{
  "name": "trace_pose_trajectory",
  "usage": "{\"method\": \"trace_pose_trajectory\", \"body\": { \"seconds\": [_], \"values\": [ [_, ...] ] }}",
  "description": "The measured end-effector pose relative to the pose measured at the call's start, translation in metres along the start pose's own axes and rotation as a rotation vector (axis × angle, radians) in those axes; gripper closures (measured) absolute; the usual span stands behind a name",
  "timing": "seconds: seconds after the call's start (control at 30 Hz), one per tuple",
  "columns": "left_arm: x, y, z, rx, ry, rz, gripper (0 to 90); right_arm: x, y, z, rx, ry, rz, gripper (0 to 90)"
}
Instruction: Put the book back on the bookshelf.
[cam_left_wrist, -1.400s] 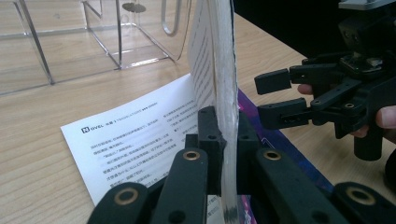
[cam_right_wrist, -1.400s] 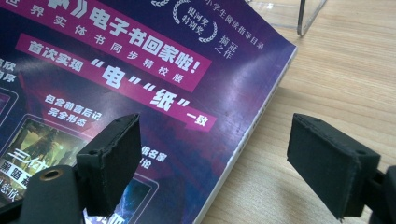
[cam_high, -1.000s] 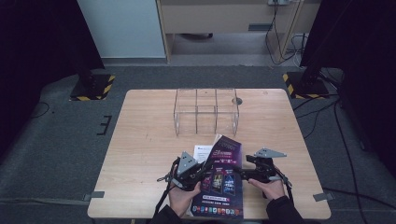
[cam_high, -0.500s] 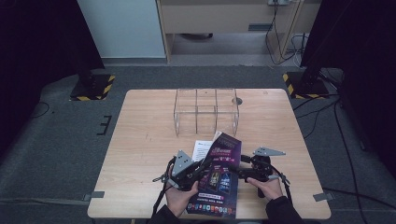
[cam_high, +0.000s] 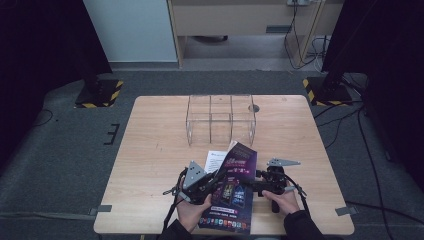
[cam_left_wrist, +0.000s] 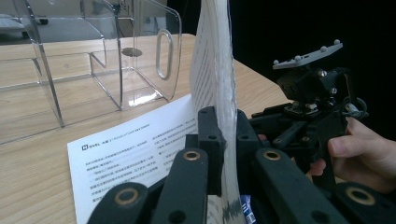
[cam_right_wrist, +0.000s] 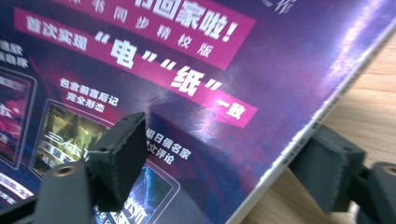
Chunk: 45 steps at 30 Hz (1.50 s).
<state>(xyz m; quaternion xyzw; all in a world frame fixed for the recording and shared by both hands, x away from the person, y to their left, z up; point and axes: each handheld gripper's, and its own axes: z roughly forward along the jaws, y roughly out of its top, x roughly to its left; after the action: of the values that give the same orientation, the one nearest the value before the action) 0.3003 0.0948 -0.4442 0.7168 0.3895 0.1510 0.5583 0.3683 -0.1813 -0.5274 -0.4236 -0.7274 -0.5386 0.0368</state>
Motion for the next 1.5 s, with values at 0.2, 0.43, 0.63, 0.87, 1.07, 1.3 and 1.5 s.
{"method": "trace_pose_trajectory", "body": {
  "seconds": [0.2,0.43,0.63,0.87,1.07,1.3,1.5],
  "values": [
    [0.009,-0.001,-0.002,-0.002,0.001,-0.036,85.8,0.003,0.003,-0.006,-0.06,0.068,0.026,30.6],
    [0.008,-0.004,0.0,-0.008,0.001,-0.027,85.8,0.009,0.004,-0.003,-0.075,0.057,0.005,32.0],
    [0.005,-0.003,0.0,-0.014,-0.007,-0.013,85.8,0.009,0.002,0.003,-0.06,0.004,-0.007,35.2],
    [0.006,-0.005,0.001,-0.01,0.0,-0.013,85.8,0.011,0.001,0.004,-0.029,-0.082,-0.025,50.7],
    [0.007,-0.007,0.003,-0.001,0.007,-0.014,85.7,0.014,0.003,0.004,-0.019,-0.109,-0.014,58.2],
    [0.012,-0.008,0.005,0.008,0.021,-0.025,85.7,0.015,0.005,-0.001,-0.017,-0.104,0.024,67.1],
    [0.019,-0.01,0.006,0.025,0.054,-0.039,85.5,0.019,0.011,-0.003,-0.006,-0.112,0.005,69.6]
  ]
}}
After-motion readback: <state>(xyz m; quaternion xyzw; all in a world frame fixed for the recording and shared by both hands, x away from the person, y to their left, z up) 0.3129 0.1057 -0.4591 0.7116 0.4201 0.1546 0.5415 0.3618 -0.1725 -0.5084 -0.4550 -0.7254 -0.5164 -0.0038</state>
